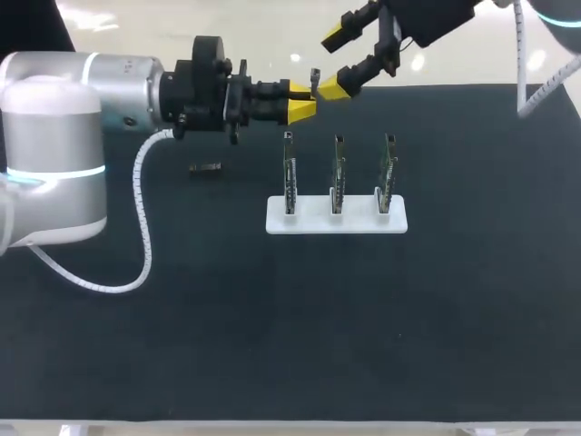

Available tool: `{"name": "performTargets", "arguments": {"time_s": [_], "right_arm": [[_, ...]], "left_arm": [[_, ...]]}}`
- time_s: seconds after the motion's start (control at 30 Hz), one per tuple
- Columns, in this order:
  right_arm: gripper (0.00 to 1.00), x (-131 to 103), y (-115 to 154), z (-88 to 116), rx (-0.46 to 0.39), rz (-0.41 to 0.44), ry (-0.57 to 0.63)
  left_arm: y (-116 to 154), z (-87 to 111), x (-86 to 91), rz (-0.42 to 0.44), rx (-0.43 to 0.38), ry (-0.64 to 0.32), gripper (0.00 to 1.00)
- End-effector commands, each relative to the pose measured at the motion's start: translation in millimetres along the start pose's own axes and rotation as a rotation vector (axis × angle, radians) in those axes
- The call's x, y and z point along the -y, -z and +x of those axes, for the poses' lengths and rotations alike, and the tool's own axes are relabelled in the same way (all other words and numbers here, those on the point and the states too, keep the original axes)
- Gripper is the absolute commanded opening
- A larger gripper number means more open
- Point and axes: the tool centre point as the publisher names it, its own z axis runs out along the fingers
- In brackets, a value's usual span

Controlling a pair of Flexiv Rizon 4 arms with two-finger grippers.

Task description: Pick up the optical module with the left hand, and insert it into the network port with the right hand.

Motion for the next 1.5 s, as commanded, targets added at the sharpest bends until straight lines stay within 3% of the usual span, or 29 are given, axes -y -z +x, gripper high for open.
{"name": "performTargets", "arguments": {"time_s": [0.03, 0.43, 0.53, 0.67, 0.93, 1.4, 1.5], "right_arm": [[1.0, -2.9, -2.0, -1.7, -0.003, 0.011, 0.0], [1.0, -0.4, -12.7, -5.1, -0.001, -0.017, 0.014], [0.91, 0.1, -14.8, -5.3, -0.001, -0.017, 0.014], [0.58, 0.2, -16.4, -4.8, 0.001, -0.015, 0.014], [0.51, -3.3, -20.1, -4.6, 0.005, -0.004, 0.003], [0.49, -8.7, -20.9, -3.9, 0.016, -0.003, -0.003], [0.43, -8.7, -20.0, -3.5, 0.016, -0.006, -0.003]], "left_arm": [[-0.2, 0.1, -0.9, 0.001, 0.0, 0.0, 0.0], [-0.2, 0.1, -0.9, 0.001, 0.0, 0.0, 0.0], [-0.2, 0.1, -0.9, 0.001, 0.0, 0.0, 0.0], [-0.2, 0.1, -0.9, 0.001, 0.0, 0.0, 0.0], [-0.2, 0.1, -0.9, 0.001, 0.0, 0.0, 0.0], [-0.2, 0.1, -0.9, 0.001, 0.0, 0.0, 0.0], [-0.2, 0.1, -0.9, 0.001, 0.0, 0.0, 0.0]]}}
